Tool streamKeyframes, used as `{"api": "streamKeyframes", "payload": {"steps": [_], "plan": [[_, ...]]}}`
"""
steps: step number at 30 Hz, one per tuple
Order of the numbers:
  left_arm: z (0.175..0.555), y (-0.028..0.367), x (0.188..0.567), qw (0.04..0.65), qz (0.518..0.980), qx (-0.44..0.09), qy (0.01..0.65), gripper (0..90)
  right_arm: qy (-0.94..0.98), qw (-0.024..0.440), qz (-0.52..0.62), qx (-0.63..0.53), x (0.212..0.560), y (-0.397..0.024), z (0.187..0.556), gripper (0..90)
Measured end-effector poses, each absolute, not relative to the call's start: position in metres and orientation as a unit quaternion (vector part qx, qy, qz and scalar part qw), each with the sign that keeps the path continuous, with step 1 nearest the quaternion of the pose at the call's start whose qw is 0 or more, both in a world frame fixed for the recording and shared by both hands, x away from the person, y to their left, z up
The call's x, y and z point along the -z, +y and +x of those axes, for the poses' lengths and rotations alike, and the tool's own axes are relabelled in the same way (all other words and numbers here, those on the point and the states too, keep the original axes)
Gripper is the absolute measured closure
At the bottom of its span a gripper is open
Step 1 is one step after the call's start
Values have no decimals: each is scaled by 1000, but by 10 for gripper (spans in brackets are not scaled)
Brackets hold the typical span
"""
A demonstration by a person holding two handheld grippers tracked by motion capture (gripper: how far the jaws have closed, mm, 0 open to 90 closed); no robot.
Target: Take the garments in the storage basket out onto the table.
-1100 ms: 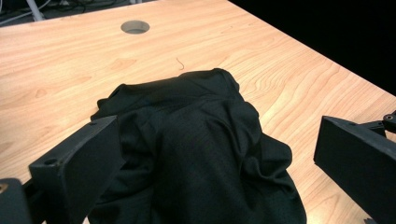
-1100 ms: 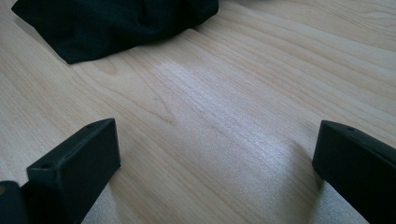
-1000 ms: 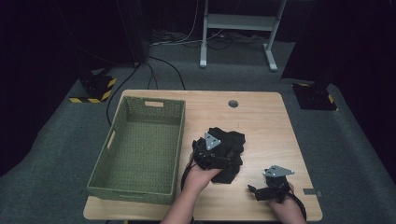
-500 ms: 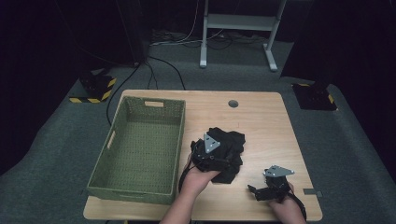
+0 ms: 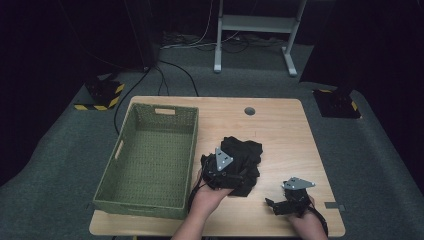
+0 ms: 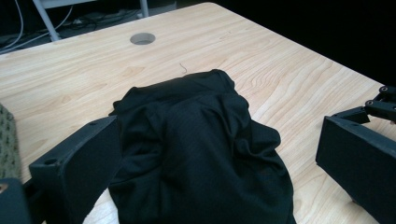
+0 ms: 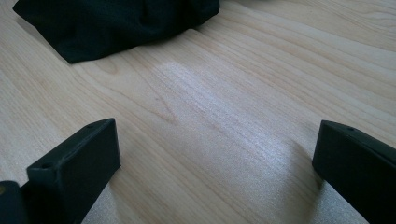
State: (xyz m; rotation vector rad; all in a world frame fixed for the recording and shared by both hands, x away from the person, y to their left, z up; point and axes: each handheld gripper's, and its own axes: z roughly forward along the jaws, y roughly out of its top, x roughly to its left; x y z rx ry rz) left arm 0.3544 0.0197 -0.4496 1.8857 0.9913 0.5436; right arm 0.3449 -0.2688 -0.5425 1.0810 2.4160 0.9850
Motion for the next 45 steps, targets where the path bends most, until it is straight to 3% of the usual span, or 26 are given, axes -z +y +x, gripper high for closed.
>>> {"api": "streamKeyframes", "payload": {"steps": [29,45], "plan": [[319,32,458,445,768,-210,409,5,845,158,378,-344,543,-269,345,4],[309,29,482,432,779,-189,414,4,845,158,378,-344,543,-269,345,4]]}}
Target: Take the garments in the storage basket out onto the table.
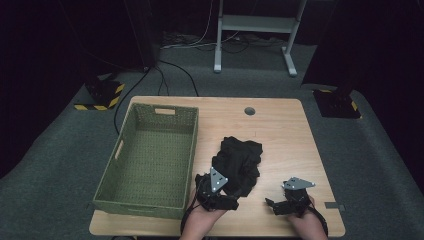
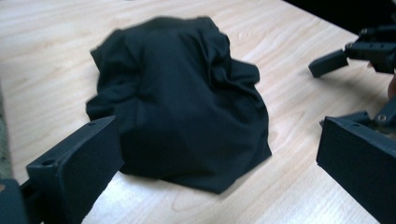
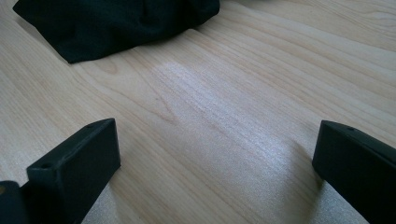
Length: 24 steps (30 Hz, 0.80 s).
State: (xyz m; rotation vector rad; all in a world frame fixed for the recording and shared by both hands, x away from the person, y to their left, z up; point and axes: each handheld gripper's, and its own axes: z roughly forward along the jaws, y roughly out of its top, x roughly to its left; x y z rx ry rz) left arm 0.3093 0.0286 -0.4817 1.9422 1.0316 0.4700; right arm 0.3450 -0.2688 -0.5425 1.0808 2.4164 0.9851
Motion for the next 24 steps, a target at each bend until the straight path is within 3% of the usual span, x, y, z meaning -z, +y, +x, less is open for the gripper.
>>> {"api": "streamKeyframes", "payload": {"steps": [24], "plan": [[296,25,542,371,808,-169,425,4,845,157,378,-345,543,-269,345,2]]}}
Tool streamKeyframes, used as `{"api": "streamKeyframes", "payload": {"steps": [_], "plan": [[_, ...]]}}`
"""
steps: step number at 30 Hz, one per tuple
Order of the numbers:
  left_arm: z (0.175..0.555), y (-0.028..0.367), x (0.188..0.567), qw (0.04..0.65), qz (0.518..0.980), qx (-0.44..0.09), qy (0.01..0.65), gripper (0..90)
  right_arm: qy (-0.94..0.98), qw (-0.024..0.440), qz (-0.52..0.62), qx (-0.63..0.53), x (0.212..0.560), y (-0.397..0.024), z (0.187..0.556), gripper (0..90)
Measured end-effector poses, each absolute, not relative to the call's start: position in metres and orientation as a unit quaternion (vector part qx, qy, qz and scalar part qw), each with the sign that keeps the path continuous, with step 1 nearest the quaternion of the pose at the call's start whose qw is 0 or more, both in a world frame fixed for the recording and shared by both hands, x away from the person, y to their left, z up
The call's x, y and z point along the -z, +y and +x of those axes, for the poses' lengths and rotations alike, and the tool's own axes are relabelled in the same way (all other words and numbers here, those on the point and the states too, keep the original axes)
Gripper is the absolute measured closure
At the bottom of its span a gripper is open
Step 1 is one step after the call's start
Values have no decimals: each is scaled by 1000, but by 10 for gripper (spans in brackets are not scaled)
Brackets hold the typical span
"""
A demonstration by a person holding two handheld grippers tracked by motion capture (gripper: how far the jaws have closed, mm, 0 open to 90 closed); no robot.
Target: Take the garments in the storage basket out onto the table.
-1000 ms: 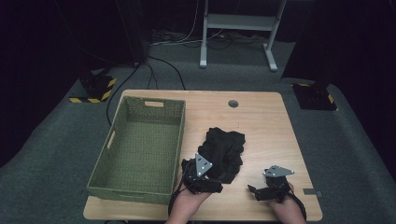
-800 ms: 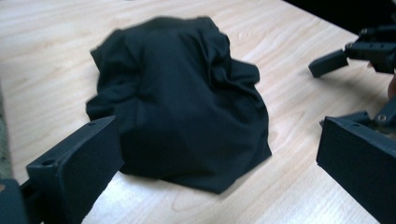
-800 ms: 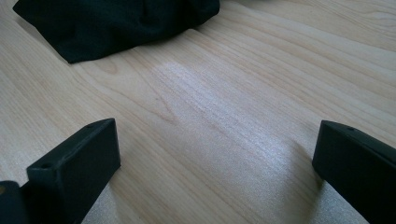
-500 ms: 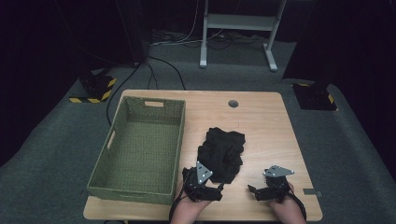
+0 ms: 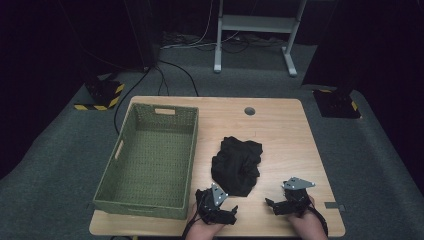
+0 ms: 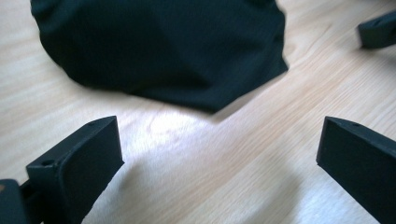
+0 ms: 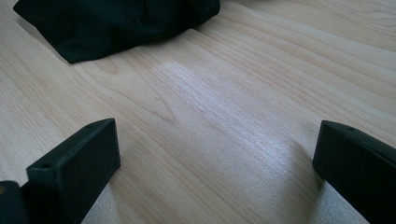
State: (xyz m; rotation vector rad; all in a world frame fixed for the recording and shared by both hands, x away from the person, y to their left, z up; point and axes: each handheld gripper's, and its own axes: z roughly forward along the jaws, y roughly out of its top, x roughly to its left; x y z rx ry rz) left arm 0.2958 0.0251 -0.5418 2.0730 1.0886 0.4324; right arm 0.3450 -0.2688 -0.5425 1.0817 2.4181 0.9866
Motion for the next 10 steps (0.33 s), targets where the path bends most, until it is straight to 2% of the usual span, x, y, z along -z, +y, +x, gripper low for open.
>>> {"api": "streamKeyframes", "payload": {"steps": [10], "plan": [[298,23,543,354,818,-158,425,7,845,157,378,-345,543,-269,345,2]]}}
